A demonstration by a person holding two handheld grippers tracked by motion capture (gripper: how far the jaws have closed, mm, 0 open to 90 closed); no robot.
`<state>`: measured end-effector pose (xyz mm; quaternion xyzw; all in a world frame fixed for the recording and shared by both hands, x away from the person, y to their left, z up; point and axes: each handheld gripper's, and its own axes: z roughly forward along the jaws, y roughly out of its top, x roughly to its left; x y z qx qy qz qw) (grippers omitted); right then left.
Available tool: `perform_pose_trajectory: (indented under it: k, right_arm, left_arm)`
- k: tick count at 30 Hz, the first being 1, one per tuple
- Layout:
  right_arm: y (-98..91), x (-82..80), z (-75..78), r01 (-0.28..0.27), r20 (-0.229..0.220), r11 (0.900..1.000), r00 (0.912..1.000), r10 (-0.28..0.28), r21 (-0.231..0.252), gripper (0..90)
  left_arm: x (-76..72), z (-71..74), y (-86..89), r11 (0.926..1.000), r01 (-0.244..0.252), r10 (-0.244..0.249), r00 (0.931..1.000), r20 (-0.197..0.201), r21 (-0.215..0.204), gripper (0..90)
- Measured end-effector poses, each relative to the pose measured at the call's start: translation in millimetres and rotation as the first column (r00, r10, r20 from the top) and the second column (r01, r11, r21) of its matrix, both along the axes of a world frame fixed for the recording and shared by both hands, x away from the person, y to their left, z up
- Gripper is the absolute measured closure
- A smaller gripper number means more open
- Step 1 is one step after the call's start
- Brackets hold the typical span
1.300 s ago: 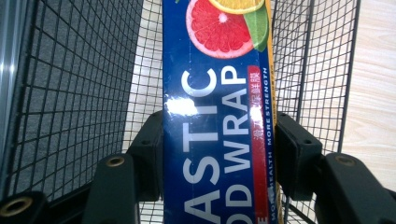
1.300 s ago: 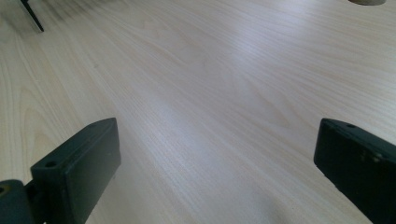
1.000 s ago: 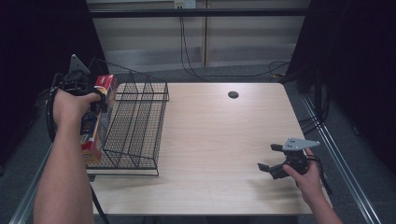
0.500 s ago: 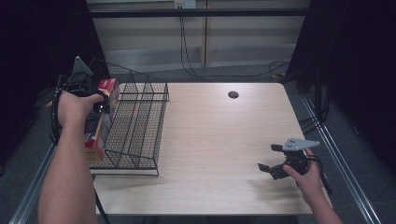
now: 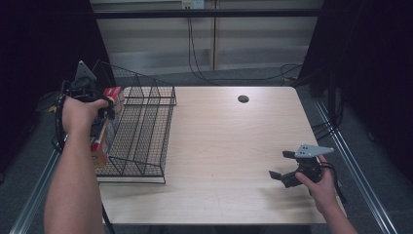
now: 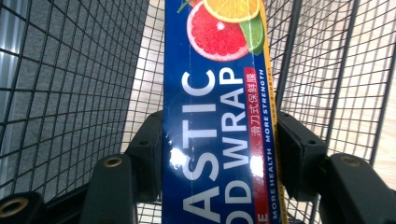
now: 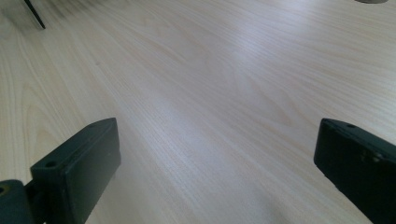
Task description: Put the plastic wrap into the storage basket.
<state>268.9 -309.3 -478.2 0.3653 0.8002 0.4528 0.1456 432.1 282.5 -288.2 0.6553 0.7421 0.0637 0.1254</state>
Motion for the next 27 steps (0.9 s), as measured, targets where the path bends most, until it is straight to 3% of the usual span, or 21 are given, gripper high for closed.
perform_pose_trajectory:
  k: [9, 12, 14, 17, 19, 23, 27]
  right_arm:
    - [-1.1, 0.5, -0.4, -0.001, -0.008, 1.0, 1.0, 0.001, -0.004, 0.3]
    - [-1.5, 0.4, -0.4, 0.004, 0.001, 1.0, 1.0, -0.004, 0.0, 0.3]
    - [-2.3, 0.3, -0.3, 0.011, -0.003, 0.9999, 0.9999, -0.011, -0.001, 0.3]
    - [-2.3, 0.2, 0.2, 0.005, -0.006, 1.0, 1.0, -0.005, 0.004, 0.3]
    - [-1.8, 0.3, 0.3, 0.002, -0.003, 1.0, 1.0, -0.002, 0.002, 0.3]
    - [-0.5, 0.4, 0.0, 0.004, 0.003, 1.0, 1.0, -0.004, 0.002, 0.3]
    - [-1.4, 0.3, 0.2, 0.003, -0.002, 1.0, 1.0, -0.003, 0.001, 0.3]
  left_arm:
    - [4.1, -7.3, 1.2, 0.9987, -0.011, 0.013, 0.9992, -0.039, 0.049, 40.9]
    - [3.9, -3.5, 1.2, 0.9988, -0.017, 0.017, 0.9998, -0.007, 0.047, 39.4]
    - [2.1, 5.4, 1.5, 0.9994, -0.014, 0.013, 0.9987, 0.049, 0.032, 38.3]
    - [0.2, 10.7, -2.7, 0.9998, -0.02, 0.02, 0.9971, 0.073, 0.005, 34.7]
    - [-1.3, 13.2, -5.0, 0.9999, -0.005, 0.006, 0.9967, 0.081, -0.015, 33.4]
    - [-3.6, 15.2, -12.1, 0.9996, 0.025, -0.023, 0.9944, 0.103, -0.015, 28.5]
    - [-4.2, 17.3, -18.1, 0.9977, 0.045, -0.038, 0.9914, 0.125, -0.052, 25.2]
